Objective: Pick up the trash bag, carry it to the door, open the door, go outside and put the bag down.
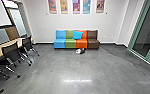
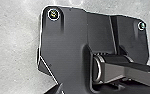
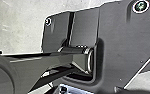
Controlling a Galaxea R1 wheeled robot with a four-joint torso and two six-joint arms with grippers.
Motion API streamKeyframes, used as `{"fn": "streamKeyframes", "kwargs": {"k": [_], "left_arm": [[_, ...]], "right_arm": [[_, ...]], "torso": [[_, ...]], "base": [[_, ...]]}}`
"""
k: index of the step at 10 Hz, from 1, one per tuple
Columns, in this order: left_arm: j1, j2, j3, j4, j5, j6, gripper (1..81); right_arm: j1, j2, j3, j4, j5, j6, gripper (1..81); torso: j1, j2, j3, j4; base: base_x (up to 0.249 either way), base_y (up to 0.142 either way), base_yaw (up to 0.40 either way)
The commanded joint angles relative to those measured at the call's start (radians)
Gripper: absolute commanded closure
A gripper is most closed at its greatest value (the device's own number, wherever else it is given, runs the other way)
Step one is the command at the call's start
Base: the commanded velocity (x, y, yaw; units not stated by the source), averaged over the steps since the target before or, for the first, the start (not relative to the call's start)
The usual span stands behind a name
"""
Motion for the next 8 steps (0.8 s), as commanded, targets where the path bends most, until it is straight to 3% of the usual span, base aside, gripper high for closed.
{"fn": "streamKeyframes", "kwargs": {"k": [1, 8], "left_arm": [[-0.047, -0.011, 0.005, -0.006, 0.058, 0.005, 1.0], [-0.051, -0.014, 0.033, 0.006, 0.059, 0.007, 1.0]], "right_arm": [[0.030, -0.012, 0.015, 0.011, -0.054, -0.005, 1.0], [0.026, -0.012, 0.012, 0.007, -0.053, -0.006, 1.0]], "torso": [[0.000, 0.000, 0.000, 0.000], [0.001, 0.000, 0.000, 0.000]], "base": [[0.163, 0.000, 0.000], [0.156, 0.000, 0.000]]}}
